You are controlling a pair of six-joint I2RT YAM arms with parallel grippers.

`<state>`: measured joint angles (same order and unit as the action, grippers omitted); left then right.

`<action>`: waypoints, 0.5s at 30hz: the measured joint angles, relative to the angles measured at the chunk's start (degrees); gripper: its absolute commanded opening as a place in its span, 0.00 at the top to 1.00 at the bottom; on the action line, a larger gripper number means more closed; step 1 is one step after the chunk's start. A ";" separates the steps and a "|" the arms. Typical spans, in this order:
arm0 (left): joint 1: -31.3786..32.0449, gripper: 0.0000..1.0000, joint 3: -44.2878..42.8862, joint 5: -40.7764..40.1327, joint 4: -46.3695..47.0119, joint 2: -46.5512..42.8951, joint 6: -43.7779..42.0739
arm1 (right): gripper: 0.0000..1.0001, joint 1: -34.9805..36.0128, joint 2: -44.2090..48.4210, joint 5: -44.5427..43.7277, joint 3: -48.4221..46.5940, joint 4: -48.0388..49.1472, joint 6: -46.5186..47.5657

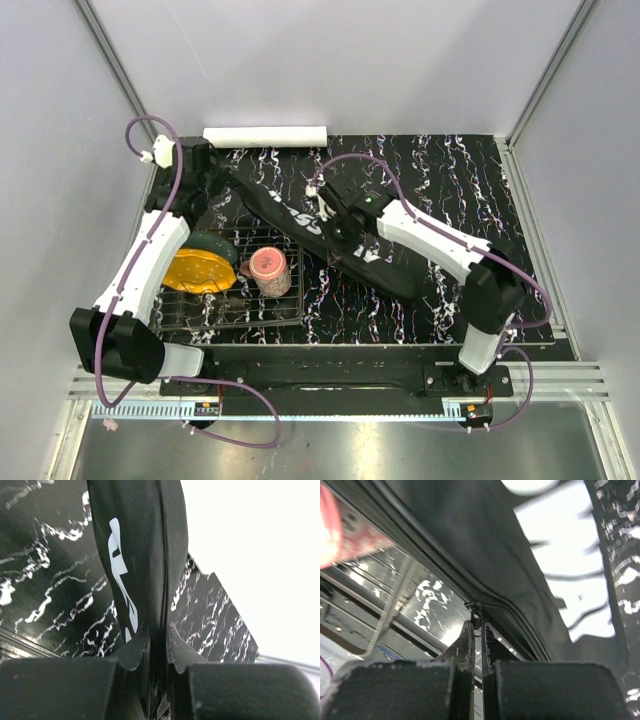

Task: Pack up the badminton gear

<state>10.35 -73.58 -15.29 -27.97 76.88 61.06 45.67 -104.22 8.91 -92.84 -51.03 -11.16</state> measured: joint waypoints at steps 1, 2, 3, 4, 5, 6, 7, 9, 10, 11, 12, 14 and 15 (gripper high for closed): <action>-0.44 1.00 -0.52 -1.09 -0.15 0.00 -0.20 | 1.00 -0.09 1.49 -1.09 2.36 0.20 0.20; -0.87 1.00 -1.16 -2.16 -0.57 0.00 -0.39 | 1.00 -0.20 2.82 -2.05 4.48 0.24 0.35; -1.31 1.00 -1.68 -2.93 -0.90 0.00 -0.66 | 1.00 -0.31 3.76 -2.71 6.27 0.70 0.42; -1.73 1.00 -2.08 -3.48 -1.18 0.00 -0.81 | 1.00 -0.46 4.85 -3.56 8.41 1.18 0.48; -2.27 1.00 -2.56 -3.89 -1.57 0.07 -1.01 | 1.00 -0.83 5.66 -4.11 10.36 1.29 0.52; -2.73 1.00 -2.86 -4.39 -1.75 0.11 -1.14 | 1.00 -1.38 6.36 -4.50 12.31 1.60 0.52; -3.30 1.00 -3.23 -4.90 -1.95 0.22 -1.22 | 1.00 -2.14 7.02 -4.90 14.19 1.92 0.48; -4.28 1.00 -3.82 -5.66 -1.99 0.63 -1.55 | 1.00 -4.90 8.26 -5.35 18.12 2.14 0.35; -4.76 1.00 -4.17 -6.05 -2.03 0.94 -1.75 | 1.00 -6.62 8.87 -5.53 20.06 2.34 0.28; -5.20 1.00 -4.48 -6.25 -2.05 1.31 -1.92 | 1.00 -8.35 9.38 -5.95 21.70 2.27 0.17; -5.75 1.00 -4.90 -6.45 -2.12 1.75 -2.16 | 1.00 -10.21 9.86 -6.43 23.41 2.38 -0.07; -6.51 1.00 -5.44 -6.80 -2.23 2.45 -2.36 | 1.00 -13.44 10.80 -6.99 26.47 2.58 -0.70; -6.95 1.00 -5.73 -6.97 -2.27 2.82 -2.40 | 1.00 -14.86 11.13 -7.37 27.76 2.67 -1.11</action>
<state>3.40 -79.31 -22.26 -30.24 79.70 58.65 30.81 -93.10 1.54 -65.08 -48.36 -12.27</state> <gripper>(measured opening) 0.127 0.022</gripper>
